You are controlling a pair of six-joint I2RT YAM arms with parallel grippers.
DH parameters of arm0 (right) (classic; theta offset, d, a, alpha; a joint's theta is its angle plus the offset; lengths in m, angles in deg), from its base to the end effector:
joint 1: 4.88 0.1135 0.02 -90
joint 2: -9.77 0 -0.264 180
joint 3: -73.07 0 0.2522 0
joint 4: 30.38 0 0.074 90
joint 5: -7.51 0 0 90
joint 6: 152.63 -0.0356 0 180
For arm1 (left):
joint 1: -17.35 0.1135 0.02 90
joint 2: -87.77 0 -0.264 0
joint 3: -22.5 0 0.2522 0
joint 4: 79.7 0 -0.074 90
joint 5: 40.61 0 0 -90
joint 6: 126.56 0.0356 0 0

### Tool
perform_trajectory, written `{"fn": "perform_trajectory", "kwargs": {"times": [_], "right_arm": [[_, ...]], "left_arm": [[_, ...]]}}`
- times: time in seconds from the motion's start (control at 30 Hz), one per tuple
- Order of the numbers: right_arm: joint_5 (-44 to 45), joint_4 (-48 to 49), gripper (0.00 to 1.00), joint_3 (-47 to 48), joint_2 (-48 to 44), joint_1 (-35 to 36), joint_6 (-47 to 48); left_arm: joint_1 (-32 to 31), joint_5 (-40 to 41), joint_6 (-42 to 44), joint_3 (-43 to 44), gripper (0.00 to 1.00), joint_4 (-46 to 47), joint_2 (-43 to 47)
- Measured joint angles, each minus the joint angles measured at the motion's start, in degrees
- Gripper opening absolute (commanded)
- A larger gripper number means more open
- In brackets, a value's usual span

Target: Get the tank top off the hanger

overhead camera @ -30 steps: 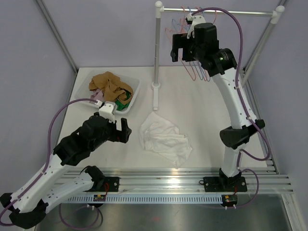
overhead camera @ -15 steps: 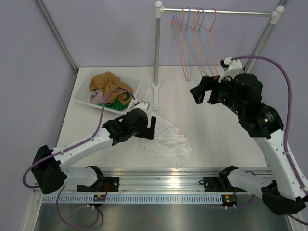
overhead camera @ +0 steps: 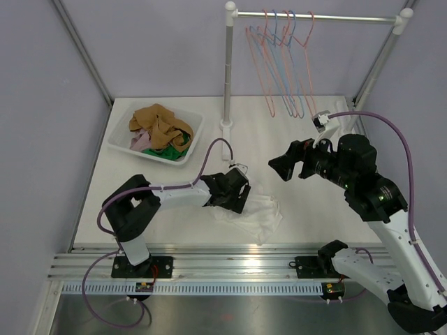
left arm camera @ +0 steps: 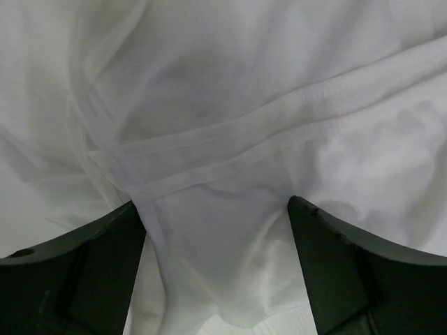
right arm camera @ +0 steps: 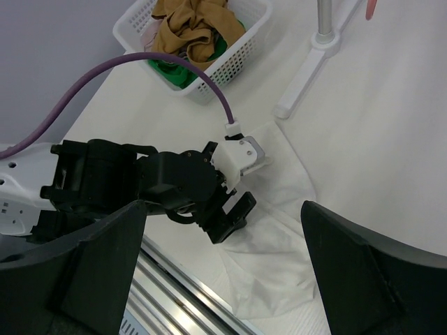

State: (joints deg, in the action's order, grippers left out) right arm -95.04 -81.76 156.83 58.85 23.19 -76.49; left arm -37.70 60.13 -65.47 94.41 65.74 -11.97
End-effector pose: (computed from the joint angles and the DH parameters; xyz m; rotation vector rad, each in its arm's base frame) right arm 0.1363 0.0815 0.4252 -0.3913 1.8758 0.7045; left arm 0.1992 -0.2734 0.1594 0.5396 2.5949 -0.2503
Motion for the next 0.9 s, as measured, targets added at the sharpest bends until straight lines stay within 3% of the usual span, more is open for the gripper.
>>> {"fn": "perform_trajectory", "kwargs": {"times": [0.1, 0.13, 0.17, 0.37, 0.6, 0.73, 0.9], "right_arm": [[-1.03, 0.37, 0.99, -0.63, -0.48, 0.0, -0.09], [-1.33, 0.42, 1.0, -0.79, -0.81, 0.0, -0.11], [-1.7, 0.5, 1.0, -0.85, -1.25, 0.0, -0.11], [-2.4, 1.14, 1.0, -0.9, -4.85, 0.0, -0.11], [-3.17, 2.47, 1.0, -1.25, -6.38, 0.0, -0.09], [-3.23, 2.67, 0.99, -2.49, -6.54, 0.0, -0.09], [-3.52, 2.71, 1.0, -2.73, -7.06, 0.0, -0.09]], "left_arm": [[-0.46, 2.23, -0.09, 0.37, 0.17, 0.59, -0.96], [-0.44, 2.95, -0.44, 0.42, 0.05, 1.03, -1.27], [-0.44, 3.39, -0.7, 0.39, 0.0, 1.6, -1.38], [-0.81, 5.03, -1.88, -0.9, 0.0, 2.12, -0.04], [-0.48, 11.23, -3.23, -0.57, 0.0, -10.14, 12.44], [2.82, 15.08, -3.08, 6.01, 0.0, -16.39, 21.05], [10.64, 17.27, -1.01, 15.74, 0.0, -21.84, 25.59]]}}
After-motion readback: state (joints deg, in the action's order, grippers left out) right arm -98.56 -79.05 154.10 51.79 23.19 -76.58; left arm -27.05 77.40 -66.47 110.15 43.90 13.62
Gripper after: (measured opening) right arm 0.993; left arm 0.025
